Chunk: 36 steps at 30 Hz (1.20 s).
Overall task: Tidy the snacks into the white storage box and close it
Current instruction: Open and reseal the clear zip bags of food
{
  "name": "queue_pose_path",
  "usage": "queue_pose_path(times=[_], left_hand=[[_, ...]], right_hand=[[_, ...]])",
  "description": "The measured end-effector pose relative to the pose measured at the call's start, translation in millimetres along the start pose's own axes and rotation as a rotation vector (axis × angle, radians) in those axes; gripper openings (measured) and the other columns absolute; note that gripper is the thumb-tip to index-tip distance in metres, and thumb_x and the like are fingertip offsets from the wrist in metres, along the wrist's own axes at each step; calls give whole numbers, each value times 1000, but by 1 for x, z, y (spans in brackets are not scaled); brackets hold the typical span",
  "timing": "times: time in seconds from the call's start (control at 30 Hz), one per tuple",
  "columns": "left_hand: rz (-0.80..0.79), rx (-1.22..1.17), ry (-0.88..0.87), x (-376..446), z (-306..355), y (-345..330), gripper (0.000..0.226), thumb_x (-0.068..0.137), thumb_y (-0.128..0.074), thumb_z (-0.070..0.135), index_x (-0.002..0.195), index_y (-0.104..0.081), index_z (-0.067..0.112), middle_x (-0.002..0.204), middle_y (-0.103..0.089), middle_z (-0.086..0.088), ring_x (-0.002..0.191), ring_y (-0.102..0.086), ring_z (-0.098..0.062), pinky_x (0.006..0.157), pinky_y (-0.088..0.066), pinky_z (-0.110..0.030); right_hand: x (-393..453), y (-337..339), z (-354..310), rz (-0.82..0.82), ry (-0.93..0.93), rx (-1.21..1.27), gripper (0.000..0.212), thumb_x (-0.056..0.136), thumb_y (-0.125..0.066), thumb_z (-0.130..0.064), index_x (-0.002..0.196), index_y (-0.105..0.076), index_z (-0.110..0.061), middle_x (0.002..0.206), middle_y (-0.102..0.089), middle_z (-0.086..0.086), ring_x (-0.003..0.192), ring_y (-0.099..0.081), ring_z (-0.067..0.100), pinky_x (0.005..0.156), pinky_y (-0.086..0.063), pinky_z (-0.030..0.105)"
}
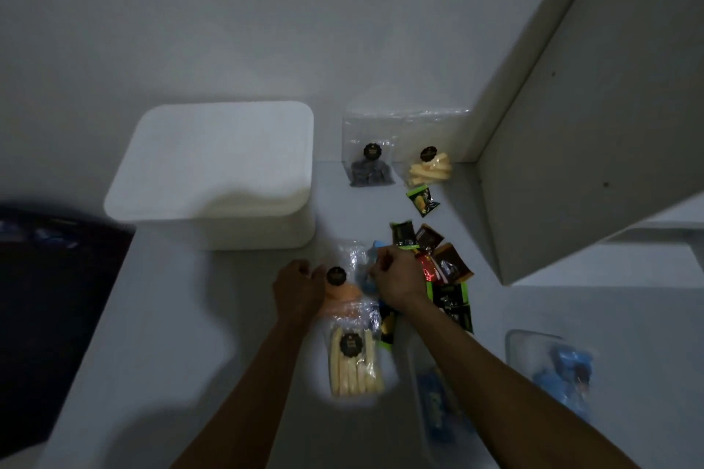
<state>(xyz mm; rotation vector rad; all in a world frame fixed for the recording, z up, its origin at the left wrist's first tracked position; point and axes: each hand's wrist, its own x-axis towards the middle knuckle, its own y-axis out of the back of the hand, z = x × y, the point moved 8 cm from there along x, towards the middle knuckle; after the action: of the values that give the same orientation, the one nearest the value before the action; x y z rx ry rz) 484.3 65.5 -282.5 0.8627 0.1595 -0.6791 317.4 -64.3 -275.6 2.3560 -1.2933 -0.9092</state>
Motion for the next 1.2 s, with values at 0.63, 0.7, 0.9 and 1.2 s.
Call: queue_pose_path(times=[0.63,0.7,0.9,1.2], left_hand=[[28,-286,26,12,-14,-2,23,88,-67,37,79,-70,16,72,-67,-2,67,-58,-16,70,-51,-36],[43,-300,-41,-3,-5,12,25,89,-67,35,76,-68,14,69,-66,-4,64,-57,-17,65,-49,-35],[112,-378,-332,-43,46,56,16,89,-65,33,84,-72,20,75,-71,5,74,-67,-14,67,-52,-37],[61,-644,-559,-97,135,107,7,92,-65,22,87,-70,21,82,-72,2,84,-68,-18,76,-54,-29]], right_hand=[[21,-7,-16,-59,-2,408,8,86,-73,-8,92,-72,-12,87,-71,12,76,-69,24,67,-59,31],[10,4,-30,-68,65,404,7,85,-73,-7,85,-70,-14,76,-67,7,68,-64,15,64,-56,25],[-27,50,-78,-28,217,391,6,83,-76,-13,87,-72,-11,73,-67,3,63,-63,6,62,-56,25],[-87,131,-142,44,405,335,16,86,-74,-12,93,-69,1,71,-61,2,56,-57,-2,51,-45,13]])
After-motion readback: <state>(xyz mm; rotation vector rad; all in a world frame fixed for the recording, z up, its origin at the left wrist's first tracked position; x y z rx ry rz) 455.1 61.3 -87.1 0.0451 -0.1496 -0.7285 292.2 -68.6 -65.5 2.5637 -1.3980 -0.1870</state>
